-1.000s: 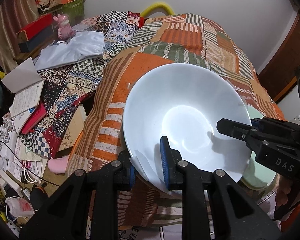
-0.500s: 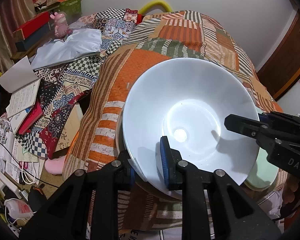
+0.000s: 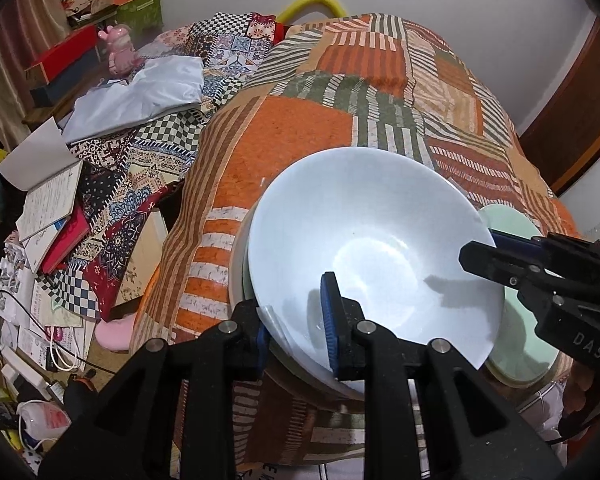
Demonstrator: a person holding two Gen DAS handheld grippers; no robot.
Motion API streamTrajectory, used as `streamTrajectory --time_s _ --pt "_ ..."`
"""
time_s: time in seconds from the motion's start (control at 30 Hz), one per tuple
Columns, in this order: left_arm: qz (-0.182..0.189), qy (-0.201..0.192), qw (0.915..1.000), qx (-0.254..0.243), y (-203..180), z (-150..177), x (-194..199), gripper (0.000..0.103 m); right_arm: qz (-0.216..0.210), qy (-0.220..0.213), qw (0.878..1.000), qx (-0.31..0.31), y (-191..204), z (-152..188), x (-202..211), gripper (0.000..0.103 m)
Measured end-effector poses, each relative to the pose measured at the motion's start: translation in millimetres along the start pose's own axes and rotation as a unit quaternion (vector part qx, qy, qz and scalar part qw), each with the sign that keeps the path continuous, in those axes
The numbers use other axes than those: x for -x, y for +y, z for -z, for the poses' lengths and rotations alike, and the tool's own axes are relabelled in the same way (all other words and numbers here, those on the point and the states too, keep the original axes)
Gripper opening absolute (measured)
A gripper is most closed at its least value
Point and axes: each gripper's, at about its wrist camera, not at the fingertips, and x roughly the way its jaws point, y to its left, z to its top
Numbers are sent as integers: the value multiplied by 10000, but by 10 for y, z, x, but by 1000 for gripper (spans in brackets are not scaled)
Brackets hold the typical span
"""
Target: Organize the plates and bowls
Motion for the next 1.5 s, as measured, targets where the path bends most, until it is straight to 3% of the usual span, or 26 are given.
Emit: streamTrajectory --time_s 0.17,0.27,0.37,0.47,0.67,1.0,1.23,1.5 --pt "-76 7 10000 -27 -16 -46 47 24 -62 31 10000 -22 -21 35 -8 23" --pt "-107 -34 9999 -31 -13 -74 110 35 -102 21 9999 -29 -27 48 8 23" --pt "-320 -338 9988 -177 -38 -97 262 52 -121 -32 9999 -44 -38 49 46 24" --pt "-332 -559 9975 -270 -47 -117 406 59 -120 -78 9999 -63 -71 42 75 26" --pt "-408 -451 9981 -105 75 -84 352 59 -77 -137 9998 -106 -91 38 81 38" --pt "-223 -17 9996 147 230 87 55 59 -92 72 9999 -120 -64 14 -84 38" --pt "134 255 9991 301 271 146 -169 59 -140 285 9995 -91 -4 16 -251 38" --pt "404 267 9982 346 242 146 -223 56 -192 508 9983 -200 39 -10 -444 41"
